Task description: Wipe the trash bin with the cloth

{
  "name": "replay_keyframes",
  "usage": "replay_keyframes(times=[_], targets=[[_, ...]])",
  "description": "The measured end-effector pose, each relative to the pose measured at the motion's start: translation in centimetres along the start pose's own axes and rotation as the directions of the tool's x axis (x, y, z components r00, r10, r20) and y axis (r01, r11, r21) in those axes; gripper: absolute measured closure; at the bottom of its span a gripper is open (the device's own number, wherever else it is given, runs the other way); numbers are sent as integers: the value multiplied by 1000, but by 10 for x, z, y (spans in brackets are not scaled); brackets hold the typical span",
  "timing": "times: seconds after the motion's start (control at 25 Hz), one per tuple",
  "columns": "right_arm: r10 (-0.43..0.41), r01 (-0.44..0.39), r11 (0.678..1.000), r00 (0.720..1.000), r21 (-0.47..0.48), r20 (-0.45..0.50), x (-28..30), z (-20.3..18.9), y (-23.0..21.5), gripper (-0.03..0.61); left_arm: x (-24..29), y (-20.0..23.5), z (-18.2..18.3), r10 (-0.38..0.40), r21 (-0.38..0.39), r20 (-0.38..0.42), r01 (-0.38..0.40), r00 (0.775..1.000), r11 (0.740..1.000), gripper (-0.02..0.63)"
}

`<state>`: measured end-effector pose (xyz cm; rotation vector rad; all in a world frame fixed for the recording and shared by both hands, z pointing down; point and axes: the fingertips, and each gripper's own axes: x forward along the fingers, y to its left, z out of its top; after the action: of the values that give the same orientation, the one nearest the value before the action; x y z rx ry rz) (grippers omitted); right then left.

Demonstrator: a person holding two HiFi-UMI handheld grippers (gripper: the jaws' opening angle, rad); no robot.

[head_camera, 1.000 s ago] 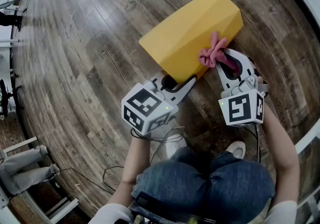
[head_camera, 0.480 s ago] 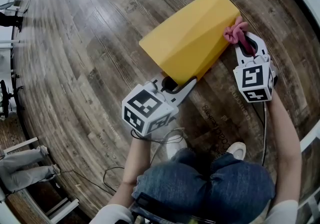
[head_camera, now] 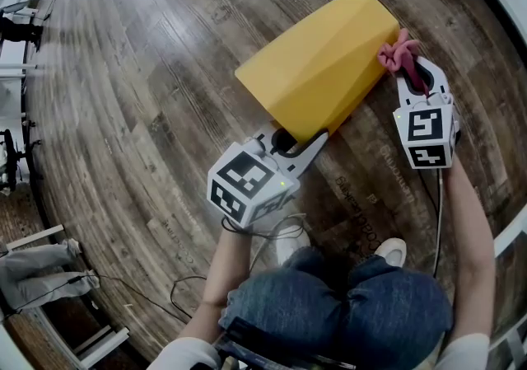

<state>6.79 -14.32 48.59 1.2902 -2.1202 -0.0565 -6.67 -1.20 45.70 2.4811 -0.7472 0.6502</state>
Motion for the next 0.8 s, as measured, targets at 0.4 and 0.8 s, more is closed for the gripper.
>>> replay_keyframes(times=[0.4,0.8], targets=[[46,-48,998,998,48,42,-30,9,8,528,-4,-6,15,24,79,-5,-24,1000,997,568],[54,-68,985,994,156,91,-46,27,8,528,-21,-2,51,95,349,-147,-39,984,936,568]])
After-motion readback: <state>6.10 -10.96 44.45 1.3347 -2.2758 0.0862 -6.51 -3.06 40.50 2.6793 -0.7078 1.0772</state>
